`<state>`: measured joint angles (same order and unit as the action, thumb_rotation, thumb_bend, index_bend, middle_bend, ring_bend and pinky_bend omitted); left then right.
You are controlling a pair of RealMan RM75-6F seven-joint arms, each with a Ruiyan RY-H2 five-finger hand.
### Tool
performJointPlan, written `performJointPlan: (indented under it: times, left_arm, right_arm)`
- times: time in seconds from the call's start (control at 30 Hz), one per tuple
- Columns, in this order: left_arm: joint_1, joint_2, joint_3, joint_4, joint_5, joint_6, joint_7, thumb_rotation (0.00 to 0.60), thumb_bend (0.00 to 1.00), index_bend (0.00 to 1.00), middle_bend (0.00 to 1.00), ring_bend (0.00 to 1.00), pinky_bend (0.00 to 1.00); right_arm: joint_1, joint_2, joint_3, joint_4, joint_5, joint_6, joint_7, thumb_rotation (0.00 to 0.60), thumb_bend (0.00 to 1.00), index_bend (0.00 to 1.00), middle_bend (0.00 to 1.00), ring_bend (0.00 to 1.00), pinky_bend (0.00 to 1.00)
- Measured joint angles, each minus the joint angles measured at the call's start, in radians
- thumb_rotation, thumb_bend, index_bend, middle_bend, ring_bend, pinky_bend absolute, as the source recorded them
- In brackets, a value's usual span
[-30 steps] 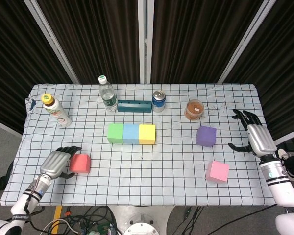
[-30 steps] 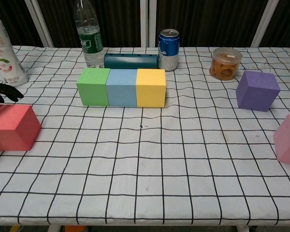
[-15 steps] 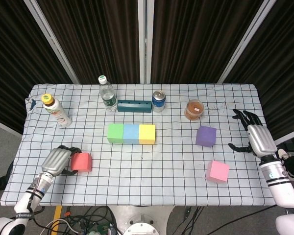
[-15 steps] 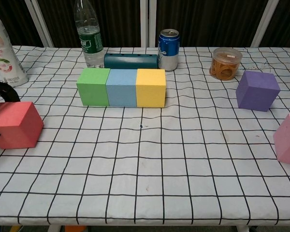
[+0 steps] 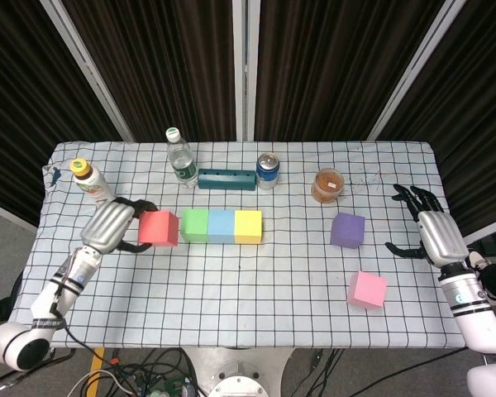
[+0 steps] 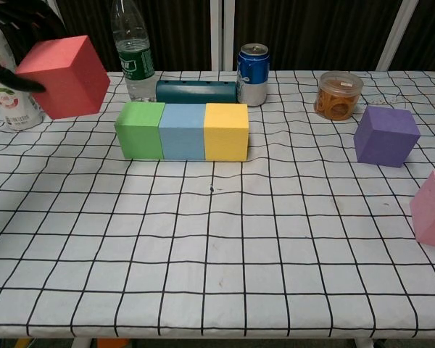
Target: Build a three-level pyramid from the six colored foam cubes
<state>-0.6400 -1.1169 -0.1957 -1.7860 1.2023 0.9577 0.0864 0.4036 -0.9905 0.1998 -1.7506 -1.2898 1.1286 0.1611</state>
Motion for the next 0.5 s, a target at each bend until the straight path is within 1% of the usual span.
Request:
performJointPlan:
  times: [0.13, 0.23, 0.33, 0.5]
  left_arm:
    - [-0.100, -0.007, -0.040, 0.008, -0.145, -0.093, 0.063, 0.600, 0.16, 0.41, 0.43, 0.43, 0.33]
    - [-0.175, -0.028, -0.059, 0.027, -0.266, -0.129, 0.133, 0.600, 0.16, 0.40, 0.43, 0.43, 0.33]
    - [-0.249, -0.055, -0.068, 0.049, -0.390, -0.147, 0.212, 0.600, 0.16, 0.39, 0.43, 0.43, 0.33]
    - [-0.356, -0.096, -0.064, 0.072, -0.574, -0.151, 0.331, 0.600, 0.16, 0.38, 0.43, 0.43, 0.33]
  right_arm:
    - [-0.002, 0.000, -0.002, -0.004, -0.006, 0.003, 0.001, 0.600, 0.10, 0.00, 0.20, 0.00, 0.00]
    - [-0.005, 0.002, -0.005, -0.006, -0.009, 0.005, 0.003, 0.600, 0.10, 0.00, 0.20, 0.00, 0.00]
    - [-0.009, 0.006, -0.007, -0.006, -0.012, 0.008, 0.008, 0.600, 0.10, 0.00, 0.20, 0.00, 0.00]
    - [-0.016, 0.012, -0.009, -0.003, -0.015, 0.015, 0.019, 0.600, 0.10, 0.00, 0.20, 0.00, 0.00]
